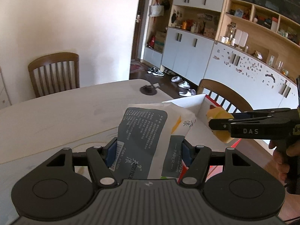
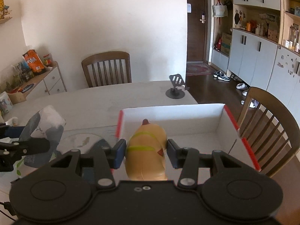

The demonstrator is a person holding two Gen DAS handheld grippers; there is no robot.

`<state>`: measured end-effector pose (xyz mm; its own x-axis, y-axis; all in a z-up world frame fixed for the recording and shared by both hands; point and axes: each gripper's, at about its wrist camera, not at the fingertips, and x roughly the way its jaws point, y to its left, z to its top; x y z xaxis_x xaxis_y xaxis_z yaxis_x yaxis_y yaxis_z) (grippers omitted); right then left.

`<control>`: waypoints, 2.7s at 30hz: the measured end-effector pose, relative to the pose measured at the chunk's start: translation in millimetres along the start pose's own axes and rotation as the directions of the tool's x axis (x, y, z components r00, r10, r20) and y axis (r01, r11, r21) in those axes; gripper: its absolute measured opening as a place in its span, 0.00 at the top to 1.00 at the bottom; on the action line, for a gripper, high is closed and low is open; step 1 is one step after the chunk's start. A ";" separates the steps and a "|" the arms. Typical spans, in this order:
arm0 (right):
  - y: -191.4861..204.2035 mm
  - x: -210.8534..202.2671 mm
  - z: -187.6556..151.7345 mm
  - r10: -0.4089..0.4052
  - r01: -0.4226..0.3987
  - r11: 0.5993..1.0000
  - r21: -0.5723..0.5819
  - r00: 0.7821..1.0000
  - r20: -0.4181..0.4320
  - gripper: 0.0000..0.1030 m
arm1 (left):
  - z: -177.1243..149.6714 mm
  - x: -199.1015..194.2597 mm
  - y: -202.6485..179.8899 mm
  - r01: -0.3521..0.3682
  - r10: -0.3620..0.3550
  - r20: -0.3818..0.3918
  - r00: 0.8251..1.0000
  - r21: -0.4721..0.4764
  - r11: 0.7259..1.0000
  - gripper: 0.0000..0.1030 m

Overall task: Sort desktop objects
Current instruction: 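Carry the duck and tissue pack to the red shoebox and lower them inside, then open the right tool over the box while the left tool releases the tissue pack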

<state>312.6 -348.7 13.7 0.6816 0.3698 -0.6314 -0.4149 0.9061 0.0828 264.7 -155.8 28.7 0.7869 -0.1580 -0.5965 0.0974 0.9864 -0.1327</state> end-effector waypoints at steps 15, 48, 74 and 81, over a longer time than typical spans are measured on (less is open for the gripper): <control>-53.6 36.5 5.2 -0.025 0.025 1.000 0.009 0.998 -0.052 0.55 | 19.0 75.2 -44.6 0.045 -0.038 -0.080 0.996 0.083 0.996 0.36; -95.0 112.6 -14.1 -0.041 -0.006 0.987 -0.163 0.958 -0.284 0.55 | 24.6 231.0 -94.9 0.109 0.029 -0.401 0.916 0.317 0.942 0.35; -109.8 119.7 -13.7 0.043 -0.097 0.987 -0.131 0.929 -0.367 0.33 | 21.6 242.9 -88.4 0.198 -0.056 -0.482 0.874 0.248 0.948 0.22; -123.9 88.7 -4.8 0.084 -0.114 0.990 -0.079 0.947 -0.309 0.25 | 24.6 220.4 -90.4 0.228 -0.115 -0.431 0.895 0.221 0.948 0.13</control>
<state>421.6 -429.1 -56.3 0.4246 0.3630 -0.8294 -0.5363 0.8390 0.0926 444.3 -278.7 -71.3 0.4300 -0.2751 -0.8599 0.4065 0.9094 -0.0876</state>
